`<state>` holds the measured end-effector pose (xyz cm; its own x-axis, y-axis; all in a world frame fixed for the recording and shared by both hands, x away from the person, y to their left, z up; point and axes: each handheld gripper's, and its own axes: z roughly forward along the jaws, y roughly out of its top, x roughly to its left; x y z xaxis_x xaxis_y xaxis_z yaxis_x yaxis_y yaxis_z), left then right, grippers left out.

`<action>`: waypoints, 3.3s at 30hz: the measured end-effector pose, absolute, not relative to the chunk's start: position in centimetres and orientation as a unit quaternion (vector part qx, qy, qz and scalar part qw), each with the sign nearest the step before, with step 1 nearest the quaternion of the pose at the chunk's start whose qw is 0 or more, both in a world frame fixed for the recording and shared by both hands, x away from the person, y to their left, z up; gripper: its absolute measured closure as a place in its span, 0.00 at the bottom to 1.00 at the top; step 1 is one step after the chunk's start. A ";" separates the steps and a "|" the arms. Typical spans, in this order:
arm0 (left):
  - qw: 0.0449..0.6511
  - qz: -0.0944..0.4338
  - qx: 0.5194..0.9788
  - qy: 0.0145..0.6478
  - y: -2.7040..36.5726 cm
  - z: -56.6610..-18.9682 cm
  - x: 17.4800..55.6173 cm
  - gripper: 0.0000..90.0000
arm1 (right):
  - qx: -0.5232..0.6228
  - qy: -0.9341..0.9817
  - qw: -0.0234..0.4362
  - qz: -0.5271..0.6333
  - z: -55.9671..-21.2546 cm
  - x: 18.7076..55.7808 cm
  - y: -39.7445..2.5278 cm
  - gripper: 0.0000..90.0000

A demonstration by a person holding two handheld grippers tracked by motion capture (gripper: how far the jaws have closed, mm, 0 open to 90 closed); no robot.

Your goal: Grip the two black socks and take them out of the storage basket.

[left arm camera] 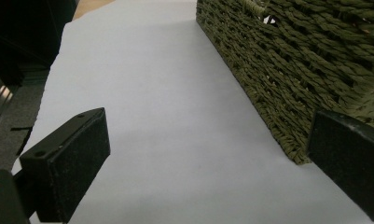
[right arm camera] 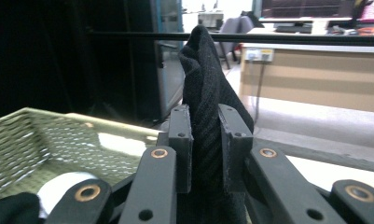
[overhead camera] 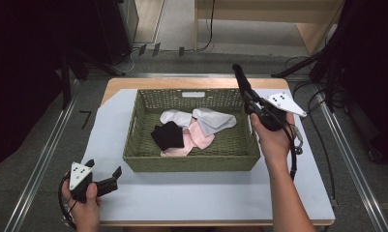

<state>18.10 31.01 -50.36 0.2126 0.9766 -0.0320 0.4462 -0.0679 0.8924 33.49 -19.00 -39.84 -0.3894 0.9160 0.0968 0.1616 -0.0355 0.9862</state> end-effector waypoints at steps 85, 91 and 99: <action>0.416 0.314 0.656 0.546 31.1 -50.3 18.2 0.01 | 0.447 0.730 0.183 0.483 -43.9 37.1 -2.7 0.59; 0.418 0.314 0.653 0.548 31.1 -50.4 18.2 0.01 | 0.431 0.750 0.165 0.474 -44.3 37.4 -1.0 0.58; 0.421 0.311 0.652 0.548 31.2 -50.4 18.2 0.01 | 0.409 0.796 0.114 0.432 -46.6 37.7 1.4 0.58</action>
